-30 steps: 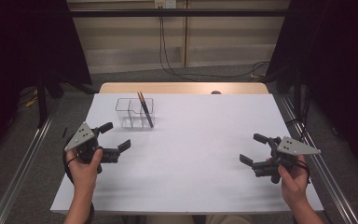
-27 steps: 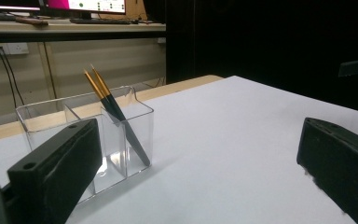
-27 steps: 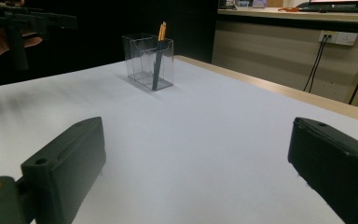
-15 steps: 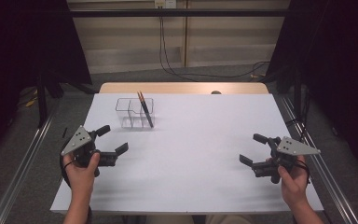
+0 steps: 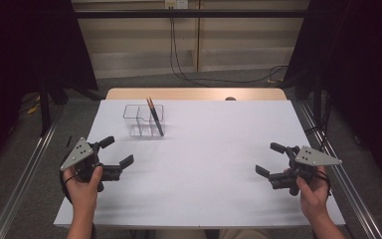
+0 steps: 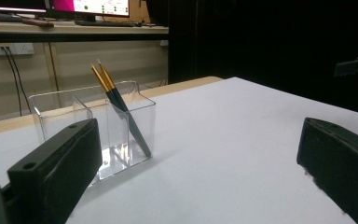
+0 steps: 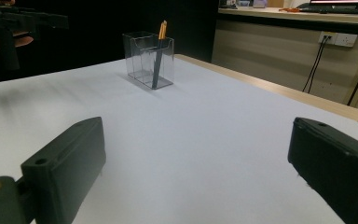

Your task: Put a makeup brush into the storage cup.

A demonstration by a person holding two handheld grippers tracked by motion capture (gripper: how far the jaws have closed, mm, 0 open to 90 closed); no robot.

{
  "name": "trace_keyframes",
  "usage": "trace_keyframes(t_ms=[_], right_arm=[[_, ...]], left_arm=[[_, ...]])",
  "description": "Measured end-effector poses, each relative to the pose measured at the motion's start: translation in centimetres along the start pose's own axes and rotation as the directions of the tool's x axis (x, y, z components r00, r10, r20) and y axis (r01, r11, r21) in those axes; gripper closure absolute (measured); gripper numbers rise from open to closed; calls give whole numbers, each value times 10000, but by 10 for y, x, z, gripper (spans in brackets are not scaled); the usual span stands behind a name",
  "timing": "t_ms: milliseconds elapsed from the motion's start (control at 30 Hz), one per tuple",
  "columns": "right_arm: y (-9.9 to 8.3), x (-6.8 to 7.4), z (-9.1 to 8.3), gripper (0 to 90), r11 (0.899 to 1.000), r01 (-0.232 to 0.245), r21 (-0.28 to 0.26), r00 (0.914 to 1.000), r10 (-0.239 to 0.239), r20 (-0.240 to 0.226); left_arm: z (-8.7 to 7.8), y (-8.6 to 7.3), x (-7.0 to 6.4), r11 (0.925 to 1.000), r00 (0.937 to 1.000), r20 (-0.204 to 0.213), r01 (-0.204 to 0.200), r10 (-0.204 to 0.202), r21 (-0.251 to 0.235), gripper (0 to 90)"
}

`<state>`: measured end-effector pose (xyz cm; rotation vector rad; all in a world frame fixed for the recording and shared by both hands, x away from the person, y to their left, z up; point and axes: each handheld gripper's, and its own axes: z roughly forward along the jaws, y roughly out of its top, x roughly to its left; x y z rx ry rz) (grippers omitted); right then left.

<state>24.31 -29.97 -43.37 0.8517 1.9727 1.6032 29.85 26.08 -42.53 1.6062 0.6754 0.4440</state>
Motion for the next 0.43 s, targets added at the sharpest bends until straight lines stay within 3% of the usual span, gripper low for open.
trace_keyframes(t_ms=[433], right_arm=[[0, 0, 0, 35, 10000, 32, -11, 10000, -32, -20]], left_arm=[[-3, -1, 0, 10000, 10000, -42, -15, 15, 17, 1]])
